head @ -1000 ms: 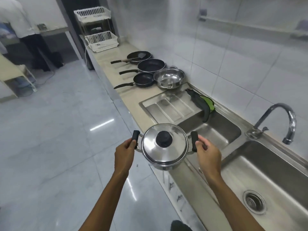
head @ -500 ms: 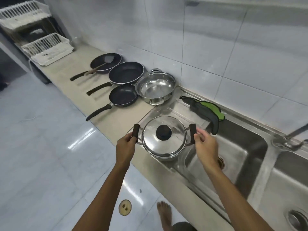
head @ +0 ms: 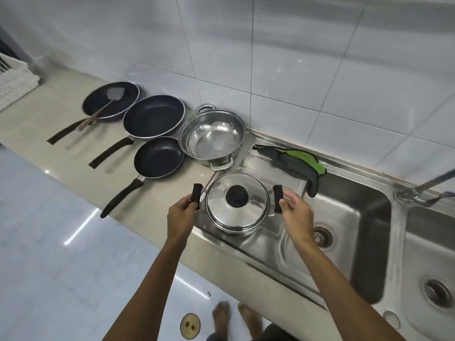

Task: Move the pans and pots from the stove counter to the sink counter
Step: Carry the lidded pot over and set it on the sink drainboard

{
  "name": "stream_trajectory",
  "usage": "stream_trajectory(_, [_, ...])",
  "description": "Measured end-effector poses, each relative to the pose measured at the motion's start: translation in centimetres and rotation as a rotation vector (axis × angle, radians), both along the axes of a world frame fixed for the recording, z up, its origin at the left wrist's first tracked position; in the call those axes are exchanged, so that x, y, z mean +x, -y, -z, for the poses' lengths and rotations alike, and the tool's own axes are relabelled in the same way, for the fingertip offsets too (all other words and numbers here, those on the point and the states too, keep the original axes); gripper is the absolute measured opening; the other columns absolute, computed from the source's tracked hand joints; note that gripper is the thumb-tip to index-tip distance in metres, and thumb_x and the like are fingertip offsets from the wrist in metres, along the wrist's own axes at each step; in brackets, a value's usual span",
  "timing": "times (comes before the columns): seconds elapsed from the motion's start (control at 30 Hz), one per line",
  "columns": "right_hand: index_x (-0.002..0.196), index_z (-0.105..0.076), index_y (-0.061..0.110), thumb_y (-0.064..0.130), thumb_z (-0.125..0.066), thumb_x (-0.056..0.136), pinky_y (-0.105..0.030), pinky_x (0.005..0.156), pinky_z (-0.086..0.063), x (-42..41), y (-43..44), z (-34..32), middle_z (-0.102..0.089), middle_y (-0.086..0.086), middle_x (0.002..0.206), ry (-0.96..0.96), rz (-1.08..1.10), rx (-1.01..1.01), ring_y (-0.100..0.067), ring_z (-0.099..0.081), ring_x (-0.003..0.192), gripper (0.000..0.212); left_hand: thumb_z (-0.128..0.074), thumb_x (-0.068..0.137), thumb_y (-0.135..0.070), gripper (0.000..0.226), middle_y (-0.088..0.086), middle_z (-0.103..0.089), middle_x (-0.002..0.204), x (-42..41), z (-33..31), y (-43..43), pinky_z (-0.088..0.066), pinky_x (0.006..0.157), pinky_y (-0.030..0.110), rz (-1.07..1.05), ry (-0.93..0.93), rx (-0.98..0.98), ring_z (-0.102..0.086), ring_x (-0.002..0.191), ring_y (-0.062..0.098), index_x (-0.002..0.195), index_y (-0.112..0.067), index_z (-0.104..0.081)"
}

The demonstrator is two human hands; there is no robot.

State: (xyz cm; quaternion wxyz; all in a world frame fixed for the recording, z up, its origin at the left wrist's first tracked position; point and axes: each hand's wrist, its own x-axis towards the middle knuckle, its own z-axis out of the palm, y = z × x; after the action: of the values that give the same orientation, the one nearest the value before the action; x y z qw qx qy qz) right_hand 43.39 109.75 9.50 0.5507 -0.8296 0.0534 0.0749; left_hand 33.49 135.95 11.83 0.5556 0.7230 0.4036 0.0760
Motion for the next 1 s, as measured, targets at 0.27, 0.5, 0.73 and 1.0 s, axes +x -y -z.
stream_trajectory(0.27, [0.132,-0.069,0.011,0.002,-0.065,0.099,0.001,0.079,-0.047,-1.6,-2.3,0.9,-0.076,-0.005,0.123,-0.007,0.122,0.003,-0.012,-0.070,0.108,0.034,-0.059,0.093,-0.012,0.032,0.002,-0.077,0.104,0.2,1.4,-3.5,-0.053,0.099,0.050,0.114,0.012,-0.025,-0.069,0.103,0.027,0.119,-0.021,-0.075])
stream_trajectory(0.5, [0.133,-0.069,0.013,0.004,-0.063,0.100,-0.030,0.100,-0.053,-2.6,-3.7,1.2,-0.076,-0.004,0.124,0.004,0.201,-0.030,-0.018,-0.071,0.114,0.034,-0.059,0.097,-0.010,0.032,0.003,-0.076,0.112,0.5,2.2,-4.6,-0.051,0.102,0.043,0.199,0.074,-0.029,-0.068,0.107,0.024,0.126,-0.016,-0.071])
stream_trajectory(0.73, [0.135,-0.066,0.015,0.011,-0.057,0.104,-0.021,0.082,-0.043,-3.1,-4.7,1.1,-0.078,-0.010,0.119,0.036,0.217,-0.169,-0.025,-0.072,0.106,0.032,-0.055,0.101,-0.015,0.035,0.010,-0.074,0.116,0.2,2.6,-4.9,-0.051,0.099,0.044,0.292,0.080,0.014,-0.068,0.108,0.028,0.135,-0.014,-0.064])
stream_trajectory(1.0, [0.143,-0.059,0.014,0.015,-0.059,0.104,-0.024,0.088,-0.044,-4.7,-3.9,-0.5,-0.074,-0.012,0.128,-0.019,0.118,-0.179,-0.027,-0.069,0.115,0.039,-0.050,0.102,-0.038,0.042,0.015,-0.070,0.121,-1.7,1.8,-3.9,-0.050,0.099,0.048,0.332,-0.055,0.071,-0.064,0.115,0.035,0.130,-0.010,-0.063])
